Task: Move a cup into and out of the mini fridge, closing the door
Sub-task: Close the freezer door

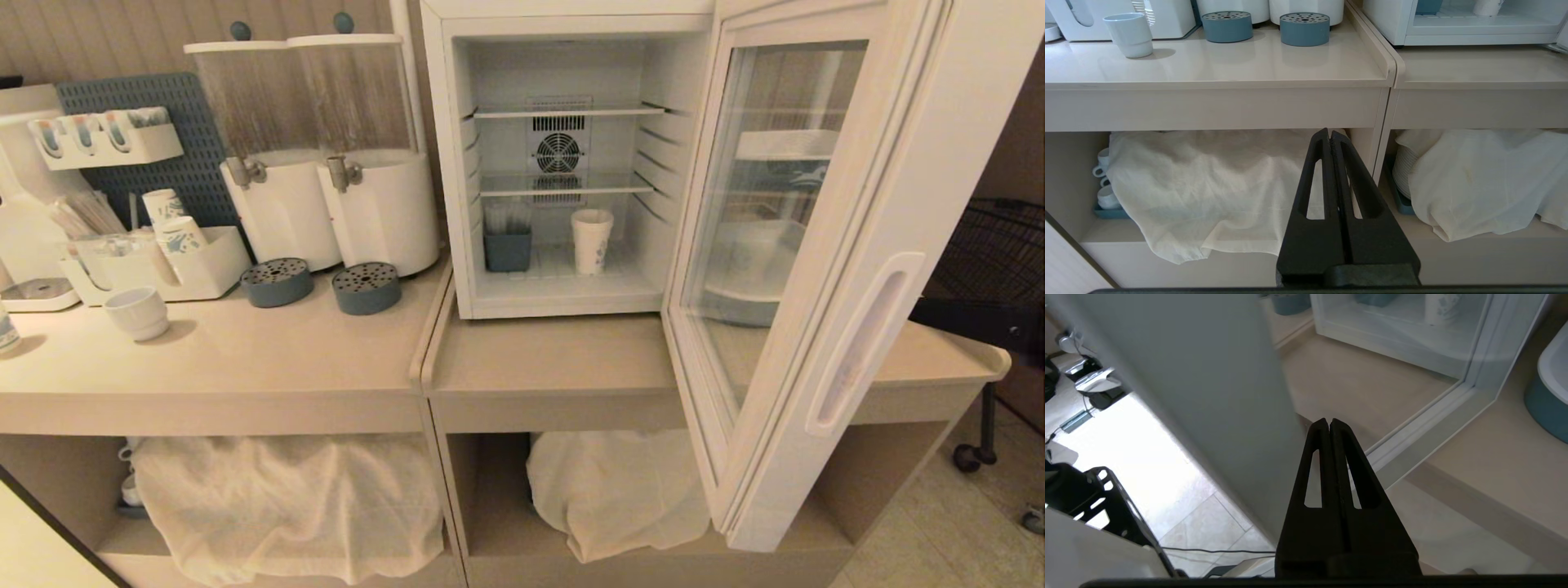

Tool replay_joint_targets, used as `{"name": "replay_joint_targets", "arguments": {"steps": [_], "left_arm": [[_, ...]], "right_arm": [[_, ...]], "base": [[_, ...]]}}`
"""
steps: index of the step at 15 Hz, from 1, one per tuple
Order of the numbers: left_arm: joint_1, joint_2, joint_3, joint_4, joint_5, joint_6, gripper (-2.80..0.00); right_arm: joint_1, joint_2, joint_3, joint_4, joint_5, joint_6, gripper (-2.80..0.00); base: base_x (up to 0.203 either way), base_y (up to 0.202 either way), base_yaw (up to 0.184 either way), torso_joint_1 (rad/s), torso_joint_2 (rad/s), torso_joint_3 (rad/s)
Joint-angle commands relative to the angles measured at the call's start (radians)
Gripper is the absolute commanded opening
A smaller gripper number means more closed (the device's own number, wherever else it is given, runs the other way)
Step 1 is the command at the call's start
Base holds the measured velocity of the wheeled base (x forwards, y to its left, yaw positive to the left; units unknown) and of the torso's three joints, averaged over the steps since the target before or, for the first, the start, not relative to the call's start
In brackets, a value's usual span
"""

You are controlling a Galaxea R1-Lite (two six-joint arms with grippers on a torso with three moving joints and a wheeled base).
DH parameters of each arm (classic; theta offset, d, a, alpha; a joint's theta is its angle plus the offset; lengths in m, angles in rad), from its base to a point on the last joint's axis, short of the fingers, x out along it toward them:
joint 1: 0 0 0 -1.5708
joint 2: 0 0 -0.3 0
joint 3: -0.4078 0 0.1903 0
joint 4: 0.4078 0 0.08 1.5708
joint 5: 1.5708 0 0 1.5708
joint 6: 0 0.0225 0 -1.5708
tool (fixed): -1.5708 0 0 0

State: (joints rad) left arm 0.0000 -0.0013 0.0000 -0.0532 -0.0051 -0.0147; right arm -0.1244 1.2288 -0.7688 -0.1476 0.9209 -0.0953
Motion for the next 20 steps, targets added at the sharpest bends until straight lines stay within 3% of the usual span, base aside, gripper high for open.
{"name": "replay_joint_targets", "arguments": {"steps": [1, 6, 12, 17, 20], "left_arm": [[0.0, 0.001, 0.017, -0.002, 0.001, -0.001, -2.8], [0.0, 0.001, 0.017, 0.0, -0.001, -0.001, -2.8], [0.0, 0.001, 0.017, -0.001, 0.001, -0.002, -2.8], [0.0, 0.001, 0.017, 0.0, 0.001, -0.002, -2.8], [0.0, 0.001, 0.017, 0.0, 0.001, -0.004, -2.8]], "right_arm": [[0.058, 0.046, -0.014, -0.017, -0.015, 0.015, -2.8], [0.227, 0.068, -0.032, -0.105, -0.232, 0.134, -2.8], [0.455, 0.161, -0.053, -0.16, -0.599, 0.181, -2.8], [0.526, 0.294, -0.173, -0.219, -0.843, 0.242, -2.8], [0.545, 0.372, -0.259, -0.213, -0.891, 0.247, -2.8]], "base": [[0.0, 0.0, 0.0, 0.0, 0.0, 0.0], [0.0, 0.0, 0.0, 0.0, 0.0, 0.0], [0.0, 0.0, 0.0, 0.0, 0.0, 0.0], [0.0, 0.0, 0.0, 0.0, 0.0, 0.0], [0.0, 0.0, 0.0, 0.0, 0.0, 0.0]]}}
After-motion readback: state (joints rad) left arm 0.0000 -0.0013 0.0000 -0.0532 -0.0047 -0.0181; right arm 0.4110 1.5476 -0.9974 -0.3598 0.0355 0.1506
